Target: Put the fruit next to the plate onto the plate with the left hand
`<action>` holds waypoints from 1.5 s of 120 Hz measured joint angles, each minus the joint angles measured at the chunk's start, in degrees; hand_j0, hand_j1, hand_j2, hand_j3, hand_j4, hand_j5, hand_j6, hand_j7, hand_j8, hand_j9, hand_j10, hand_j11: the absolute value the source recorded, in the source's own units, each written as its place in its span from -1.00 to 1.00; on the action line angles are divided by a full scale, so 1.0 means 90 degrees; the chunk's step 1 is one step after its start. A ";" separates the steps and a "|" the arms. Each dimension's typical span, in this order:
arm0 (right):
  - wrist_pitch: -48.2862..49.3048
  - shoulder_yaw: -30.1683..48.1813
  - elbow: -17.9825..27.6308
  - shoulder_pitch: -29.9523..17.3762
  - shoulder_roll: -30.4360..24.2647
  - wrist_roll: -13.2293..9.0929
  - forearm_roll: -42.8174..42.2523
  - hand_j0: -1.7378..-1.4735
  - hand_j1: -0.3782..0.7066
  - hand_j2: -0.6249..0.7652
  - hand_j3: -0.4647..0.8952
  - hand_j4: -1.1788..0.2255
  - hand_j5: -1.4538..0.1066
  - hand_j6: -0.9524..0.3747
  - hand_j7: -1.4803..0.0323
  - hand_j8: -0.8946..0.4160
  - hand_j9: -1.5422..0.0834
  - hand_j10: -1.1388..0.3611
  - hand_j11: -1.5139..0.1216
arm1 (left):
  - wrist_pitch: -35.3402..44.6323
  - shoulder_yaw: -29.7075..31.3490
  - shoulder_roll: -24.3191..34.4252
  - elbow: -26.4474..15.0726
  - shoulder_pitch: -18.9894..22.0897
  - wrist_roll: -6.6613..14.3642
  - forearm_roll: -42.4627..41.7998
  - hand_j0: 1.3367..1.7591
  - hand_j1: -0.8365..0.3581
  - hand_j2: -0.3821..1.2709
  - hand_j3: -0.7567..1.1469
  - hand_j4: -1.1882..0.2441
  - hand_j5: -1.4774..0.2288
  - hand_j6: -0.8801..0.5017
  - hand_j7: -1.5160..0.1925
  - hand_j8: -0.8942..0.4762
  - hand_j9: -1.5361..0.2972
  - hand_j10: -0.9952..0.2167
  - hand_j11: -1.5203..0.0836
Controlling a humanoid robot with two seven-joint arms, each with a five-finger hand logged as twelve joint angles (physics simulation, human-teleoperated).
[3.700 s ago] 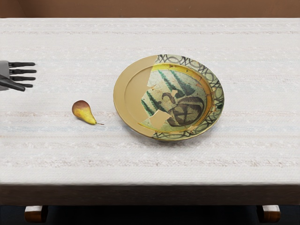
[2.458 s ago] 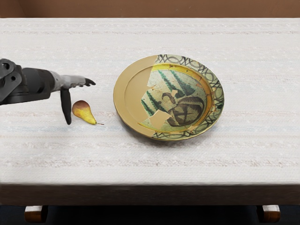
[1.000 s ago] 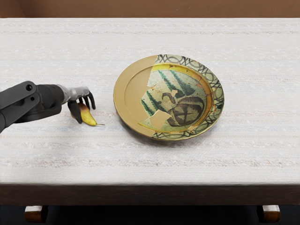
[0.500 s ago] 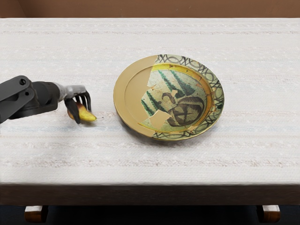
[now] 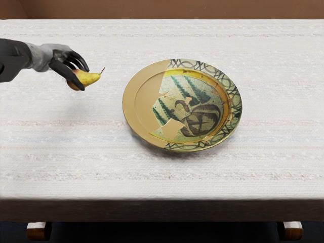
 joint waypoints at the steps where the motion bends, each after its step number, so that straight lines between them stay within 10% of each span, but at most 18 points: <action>1: 0.0000 0.0000 0.0000 0.0000 0.0000 0.0000 0.0000 -0.40 -0.95 -0.10 -0.32 0.68 0.86 0.44 0.96 0.37 0.90 0.52 0.85 | 0.0000 -0.0002 -0.0008 0.0004 -0.0013 0.0000 -0.0039 0.51 -0.17 -0.01 -0.21 -0.37 -0.46 -0.42 -0.40 -0.23 -0.42 -0.17 -0.36; 99: 0.0000 0.0000 -0.0003 0.0000 0.0000 0.0000 0.0000 -0.40 -0.95 -0.10 -0.32 0.68 0.86 0.44 0.96 0.37 0.90 0.52 0.85 | -0.0012 0.0171 -0.1847 0.0048 -0.0140 0.0000 -0.0643 0.50 -0.17 0.00 -0.20 -0.37 -0.50 -0.40 -0.42 -0.22 -0.43 -0.17 -0.39; 132: 0.0000 0.0000 -0.0005 0.0000 0.0000 0.0000 0.0000 -0.40 -0.95 -0.10 -0.32 0.68 0.86 0.43 0.96 0.36 0.90 0.52 0.85 | -0.0109 -0.0002 -0.1652 0.0048 -0.0283 0.0002 -0.0912 0.52 0.63 -0.38 -0.20 0.35 0.37 0.06 0.42 0.13 0.35 0.38 0.52; 180: 0.0000 0.0000 -0.0004 0.0000 0.0000 0.0000 0.0000 -0.40 -0.95 -0.10 -0.32 0.68 0.86 0.43 0.96 0.36 0.90 0.52 0.85 | -0.1481 -0.0310 0.0305 0.0390 0.0251 0.0002 -0.3791 0.52 0.93 -0.51 -0.20 0.62 0.68 0.24 0.72 0.28 0.63 0.61 0.84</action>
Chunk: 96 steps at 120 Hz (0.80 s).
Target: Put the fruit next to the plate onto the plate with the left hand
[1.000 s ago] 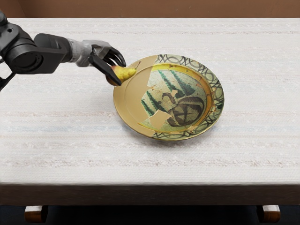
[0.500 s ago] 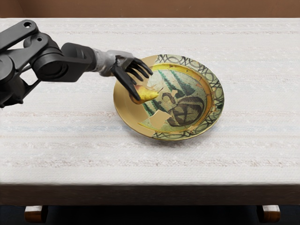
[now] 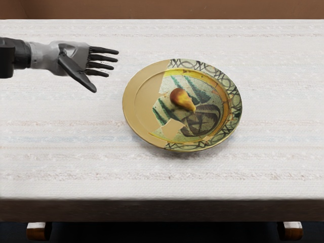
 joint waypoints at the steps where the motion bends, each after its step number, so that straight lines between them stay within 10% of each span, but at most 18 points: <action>1: 0.0000 0.0000 0.0000 0.0000 0.0000 0.0000 0.0000 -0.40 -0.95 -0.10 -0.32 0.68 0.86 0.43 0.96 0.36 0.90 0.52 0.85 | -0.0013 -0.0002 0.0031 0.0007 0.0024 0.0000 -0.0027 0.52 0.94 -0.52 -0.20 0.62 0.68 0.24 0.73 0.28 0.63 0.61 0.84; 96: 0.0000 0.0000 0.0001 0.0009 0.0000 0.0000 -0.0010 -0.40 -0.95 -0.10 -0.32 0.68 0.86 0.43 0.96 0.36 0.90 0.52 0.85 | -0.0179 -0.0129 0.1211 0.1031 0.1186 0.0000 -0.0615 0.52 0.98 -0.54 -0.20 0.66 0.73 0.27 0.77 0.31 0.68 0.64 0.89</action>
